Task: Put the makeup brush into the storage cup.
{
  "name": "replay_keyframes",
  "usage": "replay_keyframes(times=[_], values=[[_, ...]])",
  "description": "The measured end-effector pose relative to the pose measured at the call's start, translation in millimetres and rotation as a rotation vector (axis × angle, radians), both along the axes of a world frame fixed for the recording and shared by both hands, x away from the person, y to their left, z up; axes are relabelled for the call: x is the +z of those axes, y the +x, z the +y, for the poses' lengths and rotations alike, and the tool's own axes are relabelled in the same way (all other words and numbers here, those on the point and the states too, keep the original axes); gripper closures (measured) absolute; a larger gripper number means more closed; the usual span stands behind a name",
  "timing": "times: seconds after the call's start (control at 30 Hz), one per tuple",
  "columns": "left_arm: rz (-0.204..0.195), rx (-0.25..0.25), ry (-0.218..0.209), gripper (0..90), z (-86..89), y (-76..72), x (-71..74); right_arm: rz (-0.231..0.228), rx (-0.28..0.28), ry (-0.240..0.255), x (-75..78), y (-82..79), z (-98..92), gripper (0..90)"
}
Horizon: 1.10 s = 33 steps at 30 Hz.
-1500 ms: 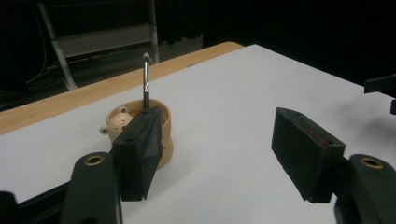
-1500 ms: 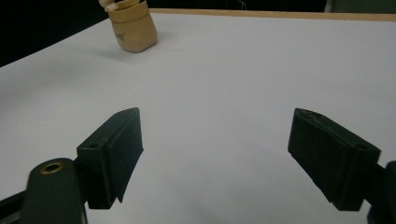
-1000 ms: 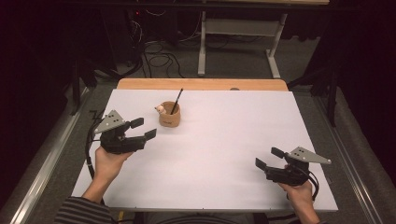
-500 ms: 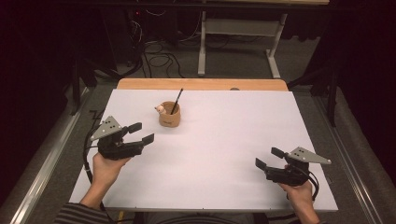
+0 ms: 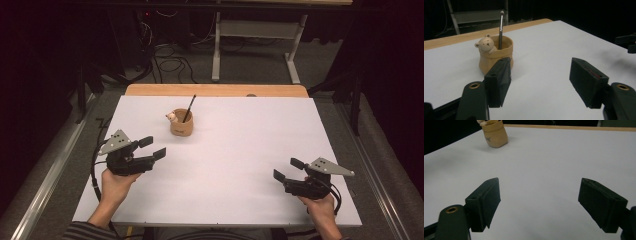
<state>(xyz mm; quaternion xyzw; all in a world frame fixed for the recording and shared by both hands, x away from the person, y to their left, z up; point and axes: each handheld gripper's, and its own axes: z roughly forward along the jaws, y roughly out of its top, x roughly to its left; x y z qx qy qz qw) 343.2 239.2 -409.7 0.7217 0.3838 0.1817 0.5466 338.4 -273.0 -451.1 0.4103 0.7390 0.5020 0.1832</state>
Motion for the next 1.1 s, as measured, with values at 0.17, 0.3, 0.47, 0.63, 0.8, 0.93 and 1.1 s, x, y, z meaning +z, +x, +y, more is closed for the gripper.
replay_keyframes(times=[0.17, 0.3, 0.47, 0.63, 0.8, 0.93, 1.1], values=[[0.005, -0.003, 0.015, 32.8, -2.7, -0.3, -3.4, 0.001, 0.0, 0.0, 0.0, -0.1, 0.1, 19.4], [0.013, -0.004, 0.019, 32.4, -3.4, -0.1, -7.0, 0.001, 0.001, -0.001, 0.0, 0.0, 0.1, 19.4], [0.015, -0.001, 0.018, 32.3, -3.5, 0.0, -10.7, 0.001, 0.002, -0.001, -0.1, 0.0, -0.1, 19.4], [0.007, 0.014, 0.017, 31.0, -3.6, -1.0, -12.5, -0.001, 0.003, 0.0, 0.1, -0.2, 0.1, 19.4], [0.012, 0.015, 0.016, 30.8, -4.4, -0.5, -15.8, -0.002, 0.002, -0.001, 0.2, -0.4, 0.1, 19.4], [0.015, 0.021, 0.024, 30.7, -6.2, 0.3, -18.8, -0.002, 0.002, -0.001, 0.2, -0.6, 0.3, 19.4], [0.019, 0.02, 0.022, 30.8, -6.9, 1.1, -21.6, -0.003, 0.002, -0.002, 0.1, -0.4, 0.4, 19.4]])
